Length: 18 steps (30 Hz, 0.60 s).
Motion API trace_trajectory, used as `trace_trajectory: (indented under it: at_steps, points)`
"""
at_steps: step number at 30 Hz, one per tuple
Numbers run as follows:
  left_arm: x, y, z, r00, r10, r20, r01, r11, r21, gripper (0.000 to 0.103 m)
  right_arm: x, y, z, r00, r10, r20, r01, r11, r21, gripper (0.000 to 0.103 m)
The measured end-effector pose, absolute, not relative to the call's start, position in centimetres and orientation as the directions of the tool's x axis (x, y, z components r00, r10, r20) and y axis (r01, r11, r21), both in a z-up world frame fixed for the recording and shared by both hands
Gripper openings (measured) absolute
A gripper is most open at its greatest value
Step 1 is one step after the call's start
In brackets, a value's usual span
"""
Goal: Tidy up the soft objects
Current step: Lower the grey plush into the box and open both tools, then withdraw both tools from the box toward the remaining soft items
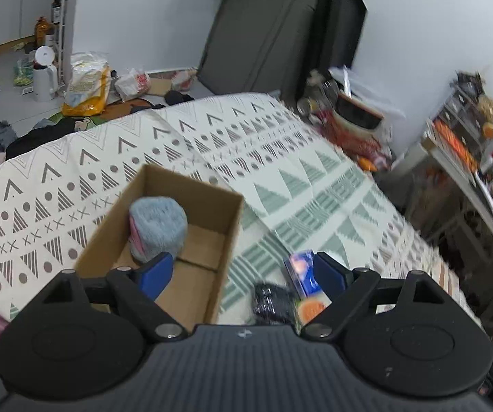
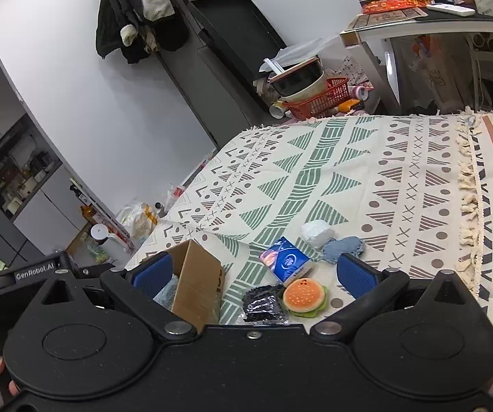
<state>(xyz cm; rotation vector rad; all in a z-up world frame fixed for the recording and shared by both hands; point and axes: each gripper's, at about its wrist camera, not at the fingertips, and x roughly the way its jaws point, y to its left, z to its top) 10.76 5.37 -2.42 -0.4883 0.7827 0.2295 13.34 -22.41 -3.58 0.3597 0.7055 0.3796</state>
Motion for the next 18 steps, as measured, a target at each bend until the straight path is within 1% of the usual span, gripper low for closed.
trace_trajectory:
  at_steps: [4,10,18]
  points:
    - [10.4,3.1,-2.5,0.681,0.001,-0.732,-0.325,0.897,-0.301,0.088,13.4,-23.6,-4.2,0.692,0.427,-0.582,-0.17,0.88,0.444,0.103]
    - [10.3,0.3,-2.7,0.66,0.004,-0.752,-0.282,0.928,-0.242,0.088,13.2,-24.6,-4.8,0.665,0.441,-0.603,-0.163,0.874,0.459,0.103]
    - [10.7,-2.4,-3.9,0.613,-0.001,-0.79,-0.245,0.951,-0.19,0.088,12.8,-24.8,-4.7,0.639,0.411,-0.65,-0.203,0.905,0.373,0.103]
